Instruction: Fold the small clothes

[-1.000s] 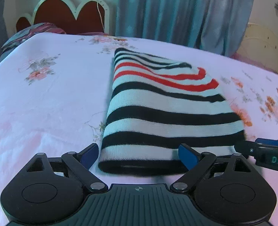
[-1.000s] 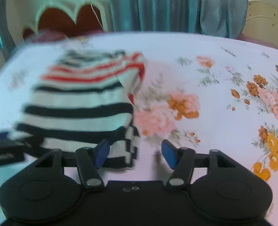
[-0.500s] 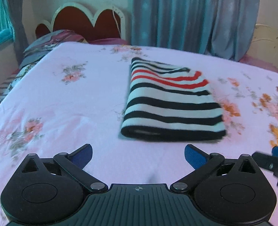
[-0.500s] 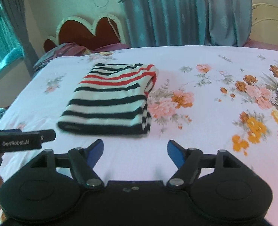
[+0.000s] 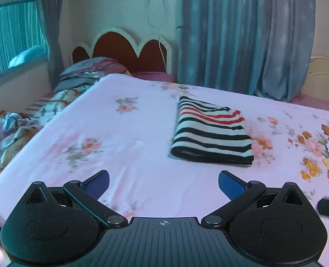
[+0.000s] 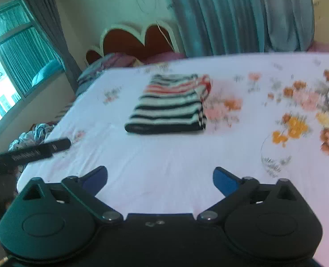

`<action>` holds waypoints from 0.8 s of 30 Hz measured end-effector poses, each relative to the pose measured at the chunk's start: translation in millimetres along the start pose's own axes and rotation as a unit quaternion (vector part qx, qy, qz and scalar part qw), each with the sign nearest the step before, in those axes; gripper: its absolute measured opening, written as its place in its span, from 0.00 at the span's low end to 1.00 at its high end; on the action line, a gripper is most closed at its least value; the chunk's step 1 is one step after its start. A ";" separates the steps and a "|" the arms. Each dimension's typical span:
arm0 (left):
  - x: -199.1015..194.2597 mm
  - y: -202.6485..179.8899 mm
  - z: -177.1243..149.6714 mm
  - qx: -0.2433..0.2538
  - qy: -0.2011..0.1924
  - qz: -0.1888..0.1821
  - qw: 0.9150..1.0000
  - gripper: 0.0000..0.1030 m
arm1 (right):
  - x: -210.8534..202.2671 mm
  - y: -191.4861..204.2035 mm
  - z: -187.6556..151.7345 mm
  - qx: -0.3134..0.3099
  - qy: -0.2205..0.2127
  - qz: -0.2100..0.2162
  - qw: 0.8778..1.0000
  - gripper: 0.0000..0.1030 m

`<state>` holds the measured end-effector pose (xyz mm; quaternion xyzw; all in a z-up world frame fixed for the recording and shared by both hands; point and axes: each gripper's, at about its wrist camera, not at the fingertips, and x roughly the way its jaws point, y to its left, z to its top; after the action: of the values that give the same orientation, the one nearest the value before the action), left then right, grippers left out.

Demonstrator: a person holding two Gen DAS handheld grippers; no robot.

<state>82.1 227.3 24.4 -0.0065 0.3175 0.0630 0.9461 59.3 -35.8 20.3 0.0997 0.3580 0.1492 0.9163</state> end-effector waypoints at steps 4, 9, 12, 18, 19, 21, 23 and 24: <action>-22.4 3.1 -2.3 0.003 0.018 0.002 1.000 1.00 | -33.6 31.0 2.8 -0.056 -0.043 -0.044 0.997 0.99; -56.0 8.7 -0.6 -0.026 0.007 0.006 1.000 1.00 | -65.6 60.4 0.6 -0.104 -0.101 -0.089 0.985 0.99; -70.8 5.3 3.4 -0.016 -0.004 0.012 1.000 1.00 | -75.8 69.9 -1.9 -0.106 -0.128 -0.133 0.977 0.99; -95.0 -4.4 5.6 -0.002 -0.012 0.001 1.000 1.00 | -88.7 68.4 -4.6 -0.092 -0.165 -0.171 0.967 0.99; -98.9 -6.4 6.7 0.000 -0.015 -0.002 1.000 1.00 | -91.1 65.9 -3.6 -0.084 -0.167 -0.166 0.968 0.99; -107.0 -10.1 7.9 0.002 -0.024 -0.006 1.000 1.00 | -94.6 62.5 -2.9 -0.074 -0.171 -0.161 0.969 0.99; -113.5 -12.6 9.2 0.002 -0.032 -0.007 0.999 1.00 | -96.6 60.9 -2.8 -0.071 -0.175 -0.159 0.969 0.99; -116.4 -14.1 9.9 0.003 -0.034 -0.009 0.999 1.00 | -98.2 60.7 -3.7 -0.070 -0.176 -0.158 0.969 0.99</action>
<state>-2.2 200.4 101.9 -0.0047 0.2856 0.0537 0.9568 -24.1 -12.6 96.7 0.0018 0.1908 0.0073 0.9816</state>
